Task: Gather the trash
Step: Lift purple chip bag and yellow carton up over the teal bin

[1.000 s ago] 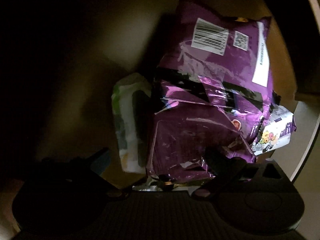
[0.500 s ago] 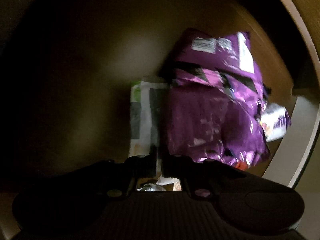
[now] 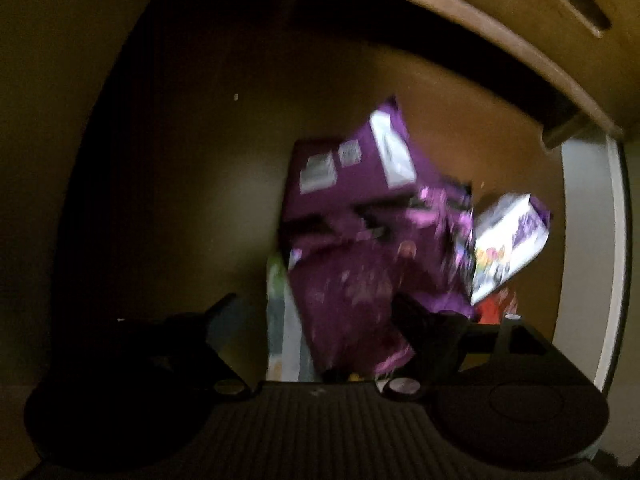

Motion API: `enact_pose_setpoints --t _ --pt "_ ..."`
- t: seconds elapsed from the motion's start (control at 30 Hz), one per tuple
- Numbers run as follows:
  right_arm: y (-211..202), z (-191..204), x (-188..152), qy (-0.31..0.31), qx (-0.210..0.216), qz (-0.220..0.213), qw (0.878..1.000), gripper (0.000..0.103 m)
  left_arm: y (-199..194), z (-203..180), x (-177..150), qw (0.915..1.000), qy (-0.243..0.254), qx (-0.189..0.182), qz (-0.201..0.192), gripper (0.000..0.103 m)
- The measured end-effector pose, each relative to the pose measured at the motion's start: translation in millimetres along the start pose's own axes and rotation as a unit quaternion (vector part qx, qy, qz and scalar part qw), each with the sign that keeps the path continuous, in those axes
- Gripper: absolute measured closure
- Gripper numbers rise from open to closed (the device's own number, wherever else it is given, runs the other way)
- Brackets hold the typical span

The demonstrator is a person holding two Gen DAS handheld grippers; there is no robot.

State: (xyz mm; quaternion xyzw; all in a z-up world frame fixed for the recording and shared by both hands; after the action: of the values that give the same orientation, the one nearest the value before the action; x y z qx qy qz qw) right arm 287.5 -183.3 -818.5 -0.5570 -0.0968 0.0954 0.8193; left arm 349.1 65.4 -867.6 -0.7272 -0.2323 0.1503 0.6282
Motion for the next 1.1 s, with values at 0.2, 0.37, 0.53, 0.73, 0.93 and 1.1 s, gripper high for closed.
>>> enact_pose_setpoints --t 0.2,0.37,0.53,0.73,0.93,1.1 --pt "-3 1 2 -0.013 0.008 0.006 1.0 0.06 -8 -23 58 0.9989 -0.002 -0.007 -0.045 0.02" --pt "-1 -3 7 -0.008 0.005 0.006 1.0 0.06 3 -65 65 0.9992 0.027 0.022 -0.02 0.02" --pt "3 -5 11 0.002 0.006 0.006 1.0 0.061 44 -74 41 0.996 0.045 0.069 0.035 0.02" --pt "10 -7 8 0.002 0.005 0.009 1.0 0.061 75 -63 20 0.988 0.072 0.125 0.055 0.019" --pt "13 -8 9 0.004 0.0 0.008 1.0 0.061 64 -49 26 0.9916 0.031 0.116 0.048 0.054" --pt "-2 -5 12 0.006 -0.013 -0.005 1.0 0.061 17 -42 26 0.9926 0.024 0.115 0.032 0.067"
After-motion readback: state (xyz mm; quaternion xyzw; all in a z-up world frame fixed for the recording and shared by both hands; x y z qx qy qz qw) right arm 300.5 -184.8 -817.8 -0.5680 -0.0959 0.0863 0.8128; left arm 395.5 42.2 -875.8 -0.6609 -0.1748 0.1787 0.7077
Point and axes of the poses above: each gripper's, at about its wrist camera, not at the fingertips, and y roughly the way its jaws point, z to its left, x to its top, the point moved 9 cm from there along y, roughly the way its jaws point, and after that the axes turned 2 degrees about -y, right-handed, at the moved point
